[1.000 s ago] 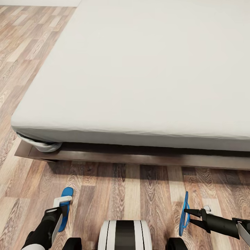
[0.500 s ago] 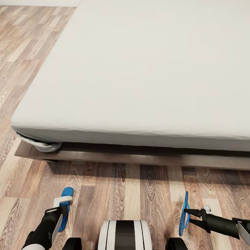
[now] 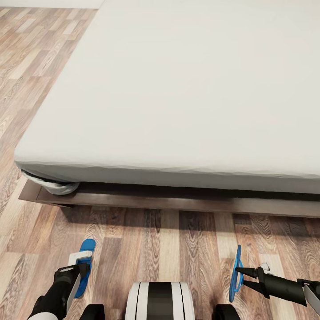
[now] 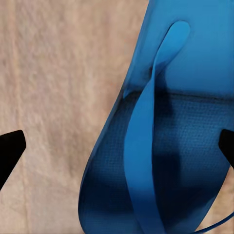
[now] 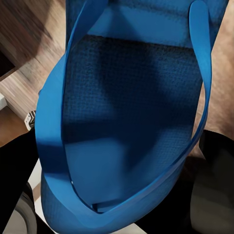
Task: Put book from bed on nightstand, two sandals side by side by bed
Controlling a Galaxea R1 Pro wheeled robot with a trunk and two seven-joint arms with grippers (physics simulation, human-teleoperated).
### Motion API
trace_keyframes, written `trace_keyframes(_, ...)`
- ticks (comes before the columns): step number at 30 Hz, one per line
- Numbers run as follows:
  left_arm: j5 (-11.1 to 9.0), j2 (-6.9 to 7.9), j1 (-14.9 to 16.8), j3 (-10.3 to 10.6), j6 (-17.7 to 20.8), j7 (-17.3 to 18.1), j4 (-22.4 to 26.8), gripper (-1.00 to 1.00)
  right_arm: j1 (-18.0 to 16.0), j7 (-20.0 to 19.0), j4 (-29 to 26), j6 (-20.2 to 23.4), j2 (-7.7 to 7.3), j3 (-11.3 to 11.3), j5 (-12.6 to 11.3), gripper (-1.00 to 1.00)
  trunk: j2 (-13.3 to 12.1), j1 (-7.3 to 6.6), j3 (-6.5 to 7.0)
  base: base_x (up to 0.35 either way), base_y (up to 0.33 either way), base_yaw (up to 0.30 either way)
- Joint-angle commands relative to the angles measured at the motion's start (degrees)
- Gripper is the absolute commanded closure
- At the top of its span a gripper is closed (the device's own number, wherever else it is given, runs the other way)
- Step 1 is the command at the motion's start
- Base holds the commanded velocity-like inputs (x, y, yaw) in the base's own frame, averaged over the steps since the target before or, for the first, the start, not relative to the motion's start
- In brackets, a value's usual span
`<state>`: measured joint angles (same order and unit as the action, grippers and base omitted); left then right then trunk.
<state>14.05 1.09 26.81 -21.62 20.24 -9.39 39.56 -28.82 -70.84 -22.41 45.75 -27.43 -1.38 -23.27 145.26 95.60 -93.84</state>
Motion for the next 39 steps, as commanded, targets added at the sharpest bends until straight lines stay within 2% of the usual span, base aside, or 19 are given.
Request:
trace_keyframes(1, -0.1, -0.04, 0.0, 0.0, 0.2, 0.2, 0.1, -1.00, 0.0, -0.1, 0.0, 0.4, 0.00, -0.1, 0.0, 1.00, 0.0, 0.00, -0.03, 0.000, 0.000, 0.000)
trace_keyframes(30, 0.0, -0.13, 0.0, 0.3, 0.2, 0.1, 0.0, -1.00, 0.0, -0.1, 0.0, 0.4, 0.00, -0.1, 0.0, 1.00, 0.0, 0.00, -0.03, 0.003, 0.000, 0.000)
trace_keyframes(39, 0.1, -0.13, 0.0, 0.3, 0.2, 0.1, 0.0, -1.00, 0.0, -0.1, 0.0, 0.4, 0.00, -0.1, 0.0, 1.00, -0.1, -0.24, 1.97, 0.000, 0.000, 0.000)
